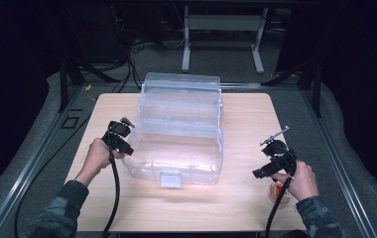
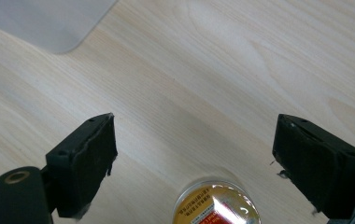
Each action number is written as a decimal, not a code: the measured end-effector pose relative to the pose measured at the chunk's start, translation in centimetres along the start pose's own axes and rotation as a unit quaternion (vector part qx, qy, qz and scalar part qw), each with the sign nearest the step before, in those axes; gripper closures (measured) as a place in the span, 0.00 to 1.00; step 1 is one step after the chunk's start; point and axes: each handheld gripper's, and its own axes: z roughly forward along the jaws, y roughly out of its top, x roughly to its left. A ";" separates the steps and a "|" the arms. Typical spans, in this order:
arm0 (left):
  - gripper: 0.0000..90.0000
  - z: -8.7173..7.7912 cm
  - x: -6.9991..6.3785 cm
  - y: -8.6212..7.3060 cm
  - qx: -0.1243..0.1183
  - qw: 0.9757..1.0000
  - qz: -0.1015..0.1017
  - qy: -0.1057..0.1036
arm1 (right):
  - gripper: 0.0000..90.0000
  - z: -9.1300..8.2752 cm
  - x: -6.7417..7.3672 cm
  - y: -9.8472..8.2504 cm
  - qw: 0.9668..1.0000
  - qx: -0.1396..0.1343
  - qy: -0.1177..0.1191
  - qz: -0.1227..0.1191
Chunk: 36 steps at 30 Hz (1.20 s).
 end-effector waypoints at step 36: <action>0.81 -0.2 -4.7 -0.4 0.001 1.000 0.026 -0.013 | 0.72 3.4 4.0 8.1 1.000 -0.005 -0.004 -0.011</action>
